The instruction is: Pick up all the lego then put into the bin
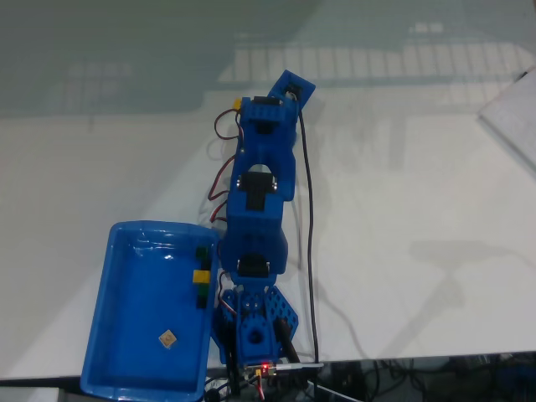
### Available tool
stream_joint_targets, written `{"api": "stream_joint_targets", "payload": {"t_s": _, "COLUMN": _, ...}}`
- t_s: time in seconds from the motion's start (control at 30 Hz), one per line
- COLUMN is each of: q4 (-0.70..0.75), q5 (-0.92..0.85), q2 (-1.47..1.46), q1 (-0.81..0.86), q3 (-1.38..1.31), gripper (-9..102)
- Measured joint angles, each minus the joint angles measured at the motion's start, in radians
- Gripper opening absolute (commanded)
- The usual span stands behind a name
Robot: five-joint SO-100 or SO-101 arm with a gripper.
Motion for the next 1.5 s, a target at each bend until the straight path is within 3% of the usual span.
{"api": "stream_joint_targets", "payload": {"t_s": 0.2, "q4": -0.005, "q5": 0.008, "q2": 0.115, "q1": -0.003, "q3": 0.044, "gripper": 0}}
{"api": "stream_joint_targets", "payload": {"t_s": 0.4, "q4": -0.017, "q5": 0.077, "q2": 0.517, "q1": -0.106, "q3": 0.199, "gripper": 0}}
{"api": "stream_joint_targets", "payload": {"t_s": 0.6, "q4": 0.074, "q5": 0.13, "q2": 0.997, "q1": -0.374, "q3": 0.344, "gripper": 1}}
{"api": "stream_joint_targets", "payload": {"t_s": 0.77, "q4": 0.224, "q5": 0.112, "q2": 1.255, "q1": -0.709, "q3": 0.403, "gripper": 1}}
{"api": "stream_joint_targets", "payload": {"t_s": 1.1, "q4": 0.514, "q5": 0.061, "q2": 1.321, "q1": -1.293, "q3": 0.407, "gripper": 1}}
{"api": "stream_joint_targets", "payload": {"t_s": 1.37, "q4": 0.621, "q5": 0.021, "q2": 1.278, "q1": -1.433, "q3": 0.436, "gripper": 2}}
{"api": "stream_joint_targets", "payload": {"t_s": 1.5, "q4": 0.629, "q5": 0.005, "q2": 1.266, "q1": -1.443, "q3": 0.453, "gripper": 15}}
